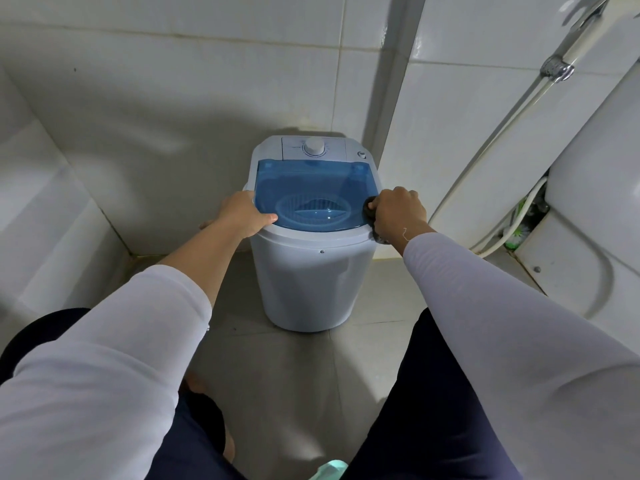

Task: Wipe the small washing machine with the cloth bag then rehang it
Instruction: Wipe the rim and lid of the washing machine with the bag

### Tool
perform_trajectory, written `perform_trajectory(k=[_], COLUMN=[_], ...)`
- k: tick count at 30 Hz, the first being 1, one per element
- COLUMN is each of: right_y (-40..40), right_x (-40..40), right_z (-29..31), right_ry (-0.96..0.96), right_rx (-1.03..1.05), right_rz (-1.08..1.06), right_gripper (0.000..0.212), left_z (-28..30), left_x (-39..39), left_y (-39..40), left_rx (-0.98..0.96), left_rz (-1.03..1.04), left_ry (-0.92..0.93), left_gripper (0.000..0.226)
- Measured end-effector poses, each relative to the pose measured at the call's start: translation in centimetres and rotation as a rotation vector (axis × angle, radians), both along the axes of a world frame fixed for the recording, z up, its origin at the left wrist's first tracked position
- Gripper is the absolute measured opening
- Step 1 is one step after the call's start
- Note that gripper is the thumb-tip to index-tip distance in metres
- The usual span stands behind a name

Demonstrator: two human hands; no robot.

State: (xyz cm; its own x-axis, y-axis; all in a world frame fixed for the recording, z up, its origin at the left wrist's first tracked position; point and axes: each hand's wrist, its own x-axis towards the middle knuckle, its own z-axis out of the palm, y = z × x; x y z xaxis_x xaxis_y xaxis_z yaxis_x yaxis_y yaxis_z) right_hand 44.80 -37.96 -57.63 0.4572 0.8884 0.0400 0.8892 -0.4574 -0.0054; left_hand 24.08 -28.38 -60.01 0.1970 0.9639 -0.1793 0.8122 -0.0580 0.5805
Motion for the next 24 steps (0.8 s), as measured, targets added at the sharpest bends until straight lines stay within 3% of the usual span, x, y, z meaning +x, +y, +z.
perform_trajectory(k=[5,8,13,16,20,24], right_y=[0.9,2.7,6.1,7.1,7.5,7.4], right_x=[1.7,2.1,0.8,-1.2,-3.8,-4.0], right_z=[0.6,1.7,3.7,3.3,1.2,-1.2], right_ry=[-0.069,-0.055,0.315,0.404,0.423,0.282], right_rx=[-0.003,0.116,0.264,0.32,0.33,0.231], right_rz=[-0.008,0.039,0.159,0.245,0.357,0.442], right_gripper=[0.036,0.037,0.068,0.073,0.07,0.067], left_z=[0.3,0.7,1.4,0.9,0.5,0.0], left_x=[0.0,0.1,0.1,0.0,-0.2,-0.5], left_y=[0.0,0.5,1.3,1.7,1.5,1.9], left_rx=[0.007,0.002,0.033,0.024,0.028,0.013], left_rz=[-0.021,-0.022,0.014,0.024,0.029,0.03], left_ry=[0.03,0.012,0.013,0.014,0.003,0.004], left_gripper=[0.055,0.055,0.049,0.055,0.055,0.064])
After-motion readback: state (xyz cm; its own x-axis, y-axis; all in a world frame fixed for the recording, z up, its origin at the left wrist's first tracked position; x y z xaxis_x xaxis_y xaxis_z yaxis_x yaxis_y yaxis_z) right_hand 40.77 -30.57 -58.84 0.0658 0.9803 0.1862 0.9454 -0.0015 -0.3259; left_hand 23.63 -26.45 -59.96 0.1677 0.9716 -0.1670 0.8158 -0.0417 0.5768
